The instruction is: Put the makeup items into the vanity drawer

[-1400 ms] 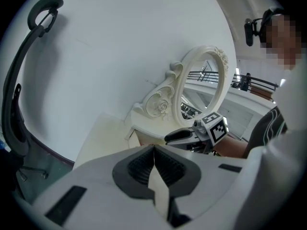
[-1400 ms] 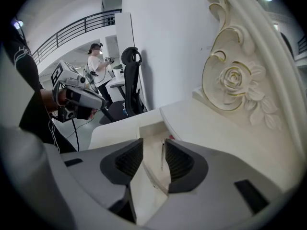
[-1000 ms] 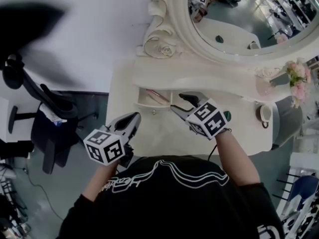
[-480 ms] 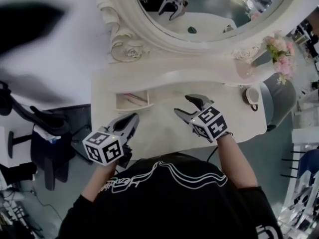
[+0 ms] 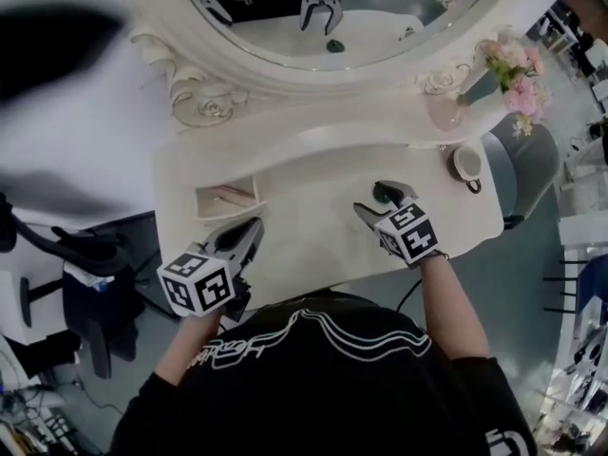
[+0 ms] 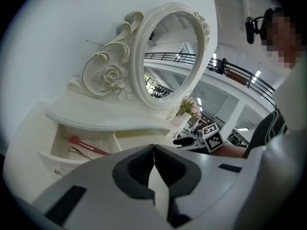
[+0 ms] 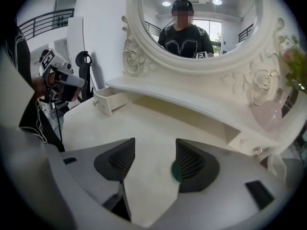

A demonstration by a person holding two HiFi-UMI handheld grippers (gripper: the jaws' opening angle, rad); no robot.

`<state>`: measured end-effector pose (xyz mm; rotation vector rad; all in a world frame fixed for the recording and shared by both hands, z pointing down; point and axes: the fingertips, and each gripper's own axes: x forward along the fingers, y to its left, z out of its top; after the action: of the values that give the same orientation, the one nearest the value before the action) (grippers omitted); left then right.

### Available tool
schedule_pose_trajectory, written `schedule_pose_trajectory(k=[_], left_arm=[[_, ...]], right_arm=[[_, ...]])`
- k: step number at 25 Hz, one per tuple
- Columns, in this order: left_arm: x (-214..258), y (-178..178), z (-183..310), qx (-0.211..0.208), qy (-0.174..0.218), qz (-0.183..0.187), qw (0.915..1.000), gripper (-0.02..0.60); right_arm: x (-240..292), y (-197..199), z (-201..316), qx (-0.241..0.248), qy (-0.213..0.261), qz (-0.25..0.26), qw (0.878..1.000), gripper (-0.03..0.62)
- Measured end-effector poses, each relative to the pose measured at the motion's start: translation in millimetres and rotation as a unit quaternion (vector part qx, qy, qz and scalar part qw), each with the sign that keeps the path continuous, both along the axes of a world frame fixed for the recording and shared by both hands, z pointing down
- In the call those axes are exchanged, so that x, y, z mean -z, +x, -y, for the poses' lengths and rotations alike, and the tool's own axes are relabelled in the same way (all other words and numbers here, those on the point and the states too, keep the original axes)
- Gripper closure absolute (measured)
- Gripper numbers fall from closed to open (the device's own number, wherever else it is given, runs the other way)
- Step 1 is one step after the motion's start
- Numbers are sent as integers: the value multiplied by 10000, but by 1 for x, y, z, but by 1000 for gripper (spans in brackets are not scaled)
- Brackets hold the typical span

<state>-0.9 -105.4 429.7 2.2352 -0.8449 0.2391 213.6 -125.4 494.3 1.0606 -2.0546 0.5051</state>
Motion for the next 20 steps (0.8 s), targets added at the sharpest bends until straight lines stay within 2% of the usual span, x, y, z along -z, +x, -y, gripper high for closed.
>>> schedule_pose_trajectory(k=[8,20], left_arm=[[-7,15,1,-131,-111,147,9997,558],[-14,18,1,-174,-237,329,9990,558]], right_arm=[[-29,50,2,-677,-204,151,9974,326],[-60,76,13,-1023,-247,-112,9944,326]])
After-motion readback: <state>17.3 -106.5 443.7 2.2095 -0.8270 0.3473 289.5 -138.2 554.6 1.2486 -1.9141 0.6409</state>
